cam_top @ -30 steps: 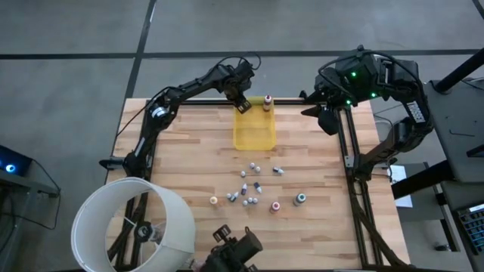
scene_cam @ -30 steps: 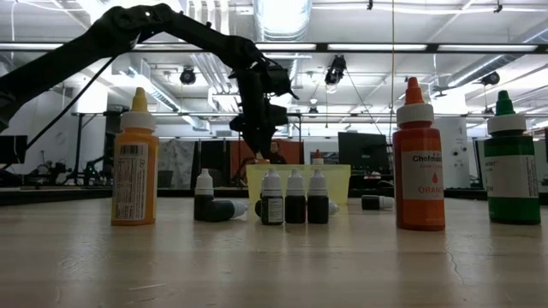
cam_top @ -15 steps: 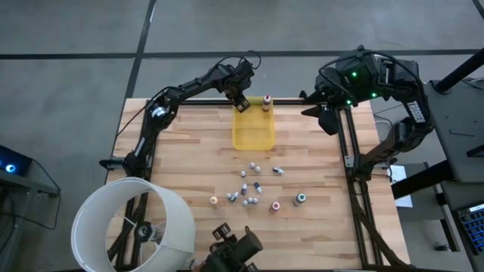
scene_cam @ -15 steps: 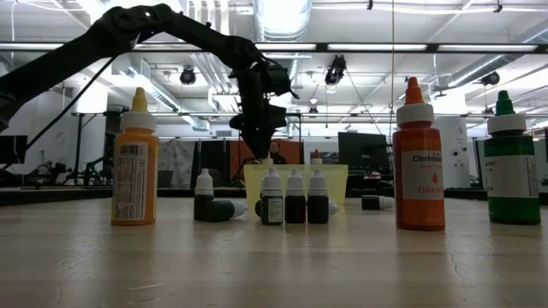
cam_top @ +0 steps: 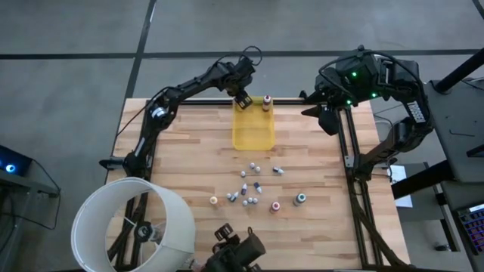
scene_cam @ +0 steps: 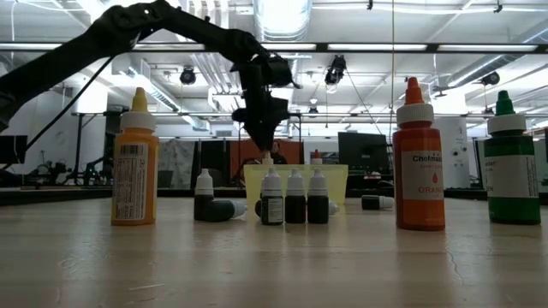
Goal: Pick & Place food coloring
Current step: Put the large green food coloring bottle into the yellow container
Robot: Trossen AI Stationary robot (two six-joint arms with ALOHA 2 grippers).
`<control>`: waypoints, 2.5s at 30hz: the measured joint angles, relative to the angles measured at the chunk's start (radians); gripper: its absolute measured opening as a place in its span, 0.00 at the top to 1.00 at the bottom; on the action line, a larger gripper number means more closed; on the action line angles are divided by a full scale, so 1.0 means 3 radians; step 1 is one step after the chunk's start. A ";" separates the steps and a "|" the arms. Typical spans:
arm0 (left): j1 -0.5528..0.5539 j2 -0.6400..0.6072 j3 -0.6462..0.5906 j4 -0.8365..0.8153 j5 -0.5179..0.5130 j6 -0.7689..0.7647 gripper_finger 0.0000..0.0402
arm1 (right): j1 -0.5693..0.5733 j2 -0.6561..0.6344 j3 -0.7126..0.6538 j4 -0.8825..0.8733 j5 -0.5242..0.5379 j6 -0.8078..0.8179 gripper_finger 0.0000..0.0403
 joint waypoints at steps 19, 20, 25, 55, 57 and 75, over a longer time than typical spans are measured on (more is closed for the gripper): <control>-0.0911 -0.0310 0.0345 -0.0867 0.0490 -0.0368 0.66 | 0.0003 -0.0015 -0.0174 0.0005 -0.0118 -0.0061 0.57; -0.0976 -0.0349 0.0345 -0.0883 0.0487 -0.0389 0.66 | 0.0016 -0.0029 -0.0243 0.0003 -0.0118 -0.0063 0.57; -0.1286 -0.0617 0.0345 -0.0797 0.0332 -0.0492 0.66 | 0.0074 -0.0188 -0.0761 0.0036 -0.0106 -0.0068 0.57; -0.2132 -0.2209 -0.2268 0.1677 -0.0049 -0.1139 0.66 | 0.0749 -0.1279 -0.3473 0.1533 -0.0098 0.0775 0.57; -0.2132 -0.2413 -0.2637 0.2031 -0.0029 -0.1160 0.66 | 0.0820 -0.1278 -0.3473 0.1533 -0.0139 0.0774 0.57; -0.2132 -0.3519 -0.4250 0.2900 -0.0030 -0.1373 0.66 | 0.1443 -0.1043 -0.3904 0.1623 -0.0184 0.0885 0.57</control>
